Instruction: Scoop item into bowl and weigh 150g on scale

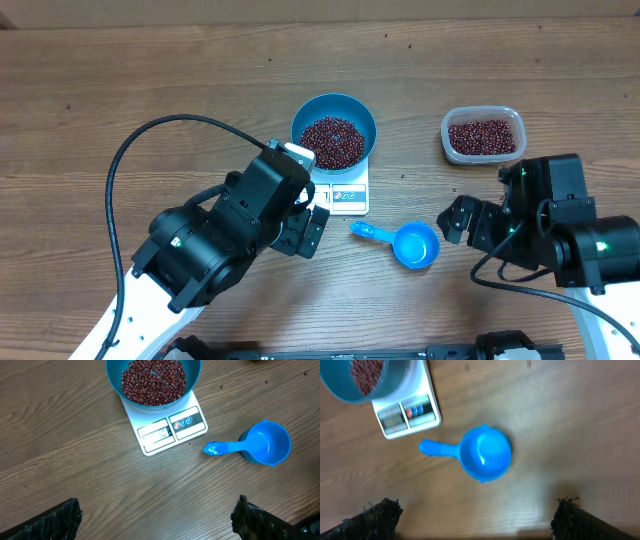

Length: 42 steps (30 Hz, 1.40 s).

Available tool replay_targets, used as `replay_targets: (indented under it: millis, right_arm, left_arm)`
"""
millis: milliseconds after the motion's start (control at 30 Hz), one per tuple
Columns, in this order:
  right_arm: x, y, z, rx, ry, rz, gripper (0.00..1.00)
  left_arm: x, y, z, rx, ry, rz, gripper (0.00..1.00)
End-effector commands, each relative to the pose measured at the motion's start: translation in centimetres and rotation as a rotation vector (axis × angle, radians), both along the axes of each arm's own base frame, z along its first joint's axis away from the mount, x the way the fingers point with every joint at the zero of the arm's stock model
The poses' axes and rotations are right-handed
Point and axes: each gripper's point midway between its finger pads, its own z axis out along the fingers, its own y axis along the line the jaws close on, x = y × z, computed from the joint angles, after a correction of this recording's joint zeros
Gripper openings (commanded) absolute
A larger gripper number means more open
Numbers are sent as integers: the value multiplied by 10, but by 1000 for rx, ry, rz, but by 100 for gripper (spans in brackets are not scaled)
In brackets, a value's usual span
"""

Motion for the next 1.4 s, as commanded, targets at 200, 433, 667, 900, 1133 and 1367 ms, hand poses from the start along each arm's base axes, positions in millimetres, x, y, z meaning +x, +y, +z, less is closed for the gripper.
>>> replay_targets:
  millis: [200,433,667,900,1133,1367]
  right_arm:
    - [68,10,49,-138,-431,295,100]
    - [72,13,56,-166,-656,325,100]
    - [61,22,14,-150,-885,335,100]
    - [40,37,-5,-117,-1143,367,100]
    - [32,37,-19,-111,-1260,351,100]
    - [28,36,-32,-108,-1306,344,100]
  left_arm:
    - [3,2,10,-3,-36,-5,100]
    - [3,2,10,-4,-35,-5,100]
    - [3,2,10,-4,-36,-5,99]
    - [3,2,10,-3,-36,-5,99]
    - [3,2,10,-4,-36,-5,100]
    - [3,2,10,-4,-36,-5,100]
